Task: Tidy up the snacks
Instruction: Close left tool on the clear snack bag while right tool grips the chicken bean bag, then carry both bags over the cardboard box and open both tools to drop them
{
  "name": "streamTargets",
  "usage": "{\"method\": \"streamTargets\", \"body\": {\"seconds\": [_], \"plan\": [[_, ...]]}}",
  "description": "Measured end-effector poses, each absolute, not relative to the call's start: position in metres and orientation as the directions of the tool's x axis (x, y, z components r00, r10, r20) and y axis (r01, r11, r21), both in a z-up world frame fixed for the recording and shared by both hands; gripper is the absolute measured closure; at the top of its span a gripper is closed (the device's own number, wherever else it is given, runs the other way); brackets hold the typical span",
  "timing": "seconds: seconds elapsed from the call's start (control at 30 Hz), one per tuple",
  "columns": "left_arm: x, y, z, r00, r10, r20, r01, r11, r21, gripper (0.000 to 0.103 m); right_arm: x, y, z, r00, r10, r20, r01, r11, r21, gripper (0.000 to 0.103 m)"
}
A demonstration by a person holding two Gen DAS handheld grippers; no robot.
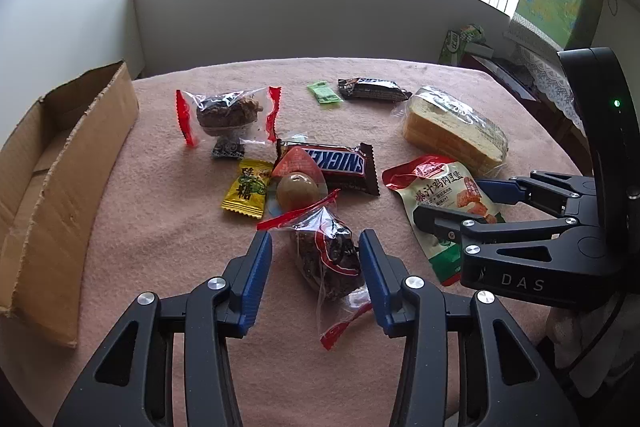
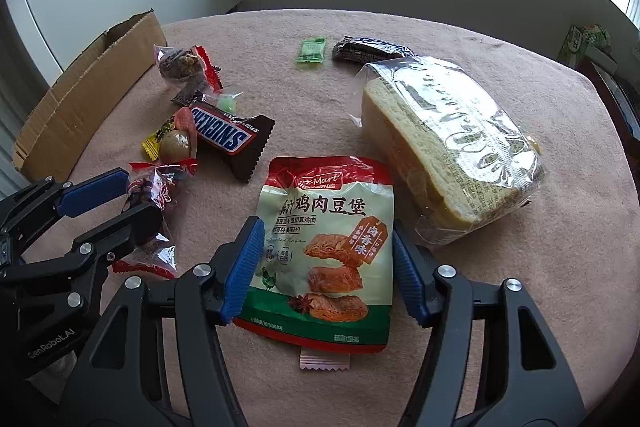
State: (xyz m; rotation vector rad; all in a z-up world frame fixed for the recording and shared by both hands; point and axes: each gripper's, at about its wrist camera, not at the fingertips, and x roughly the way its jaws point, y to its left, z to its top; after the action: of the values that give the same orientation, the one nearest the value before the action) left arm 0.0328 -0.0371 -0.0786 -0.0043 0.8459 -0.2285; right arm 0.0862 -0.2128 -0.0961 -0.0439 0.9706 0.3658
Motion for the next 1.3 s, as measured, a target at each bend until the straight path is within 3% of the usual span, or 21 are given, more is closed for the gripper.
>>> {"method": "streamTargets", "body": {"seconds": [0.2, 0.57, 0.9, 1.3], "plan": [[0.032, -0.040, -0.080, 0.638, -0.226, -0.736, 0.217, 0.970, -0.110, 0.072, 0.085, -0.220, -0.096, 0.512, 0.317, -0.798, -0.316, 0.934, 0.168, 0.052], [0.030, -0.035, -0.078, 0.637, -0.259, -0.726, 0.217, 0.964, -0.154, 0.075, 0.074, -0.229, -0.084, 0.539, 0.365, -0.759, -0.310, 0.924, 0.224, 0.073], [0.027, -0.032, -0.075, 0.638, -0.283, -0.716, 0.220, 0.958, -0.183, 0.076, 0.070, -0.240, -0.074, 0.555, 0.411, -0.724, -0.303, 0.910, 0.284, 0.078], [0.018, -0.009, -0.039, 0.715, -0.299, -0.631, 0.204, 0.954, -0.221, 0.076, 0.065, -0.219, -0.033, 0.618, 0.460, -0.638, -0.353, 0.887, 0.299, 0.079]]}}
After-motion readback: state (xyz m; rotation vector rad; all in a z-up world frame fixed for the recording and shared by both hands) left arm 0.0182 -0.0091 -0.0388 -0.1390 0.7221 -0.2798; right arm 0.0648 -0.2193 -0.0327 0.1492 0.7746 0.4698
